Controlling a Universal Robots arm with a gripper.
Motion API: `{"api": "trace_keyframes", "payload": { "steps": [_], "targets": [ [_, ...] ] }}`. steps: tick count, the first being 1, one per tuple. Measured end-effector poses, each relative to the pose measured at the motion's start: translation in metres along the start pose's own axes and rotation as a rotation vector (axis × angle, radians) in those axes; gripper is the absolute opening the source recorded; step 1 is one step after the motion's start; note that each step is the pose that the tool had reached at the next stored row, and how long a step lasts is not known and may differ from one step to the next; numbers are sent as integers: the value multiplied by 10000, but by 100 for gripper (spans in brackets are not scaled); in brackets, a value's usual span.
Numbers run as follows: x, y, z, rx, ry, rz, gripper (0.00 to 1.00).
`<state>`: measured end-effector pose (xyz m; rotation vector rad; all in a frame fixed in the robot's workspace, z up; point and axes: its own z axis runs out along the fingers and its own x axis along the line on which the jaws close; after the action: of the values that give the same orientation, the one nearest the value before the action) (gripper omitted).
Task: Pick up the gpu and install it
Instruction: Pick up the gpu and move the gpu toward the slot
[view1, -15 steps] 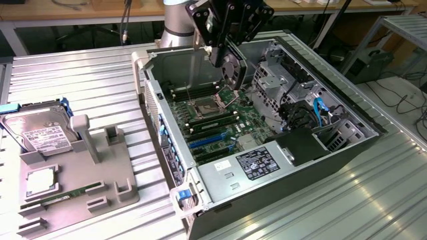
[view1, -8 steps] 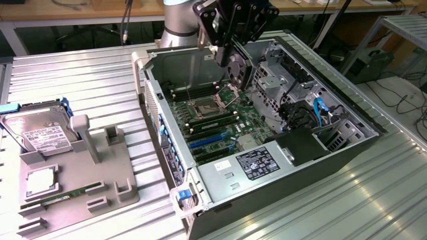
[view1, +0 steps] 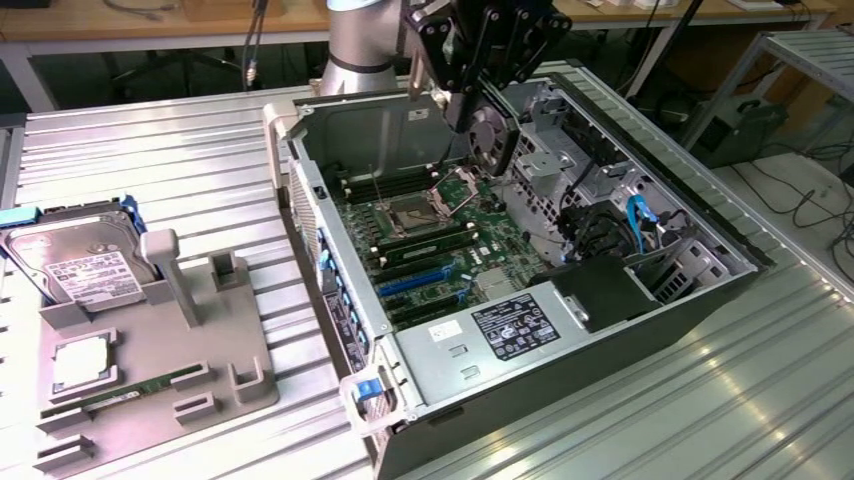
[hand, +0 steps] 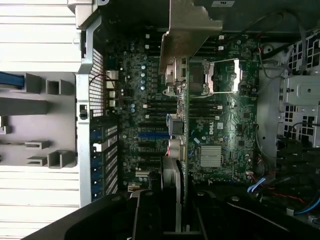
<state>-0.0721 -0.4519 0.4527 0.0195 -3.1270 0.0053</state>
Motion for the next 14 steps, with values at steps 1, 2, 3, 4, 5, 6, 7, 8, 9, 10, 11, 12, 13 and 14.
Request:
{"api": "trace_keyframes", "payload": {
  "steps": [1,2,3,4,5,6,7,8,9,10,11,12,13,14],
  "targets": [
    [-21,0,1,0,0,1,28],
    [-37,0,2,0,0,0,28],
    [-51,-1,2,0,0,0,28],
    [-71,-1,3,0,0,0,28],
    [-94,-1,4,0,0,-1,28],
    [-112,-1,5,0,0,-1,28],
    [-128,-2,6,0,0,0,28],
    [-153,-2,6,1,0,0,28],
    [-169,-2,7,0,0,0,28],
    [-183,-3,9,-1,0,0,28],
    [-209,-2,10,-3,0,0,28],
    [-234,-3,11,-2,1,0,28],
    [-255,-3,13,-3,0,0,28],
    [-277,-3,15,-3,0,-1,28]
  ]
}}
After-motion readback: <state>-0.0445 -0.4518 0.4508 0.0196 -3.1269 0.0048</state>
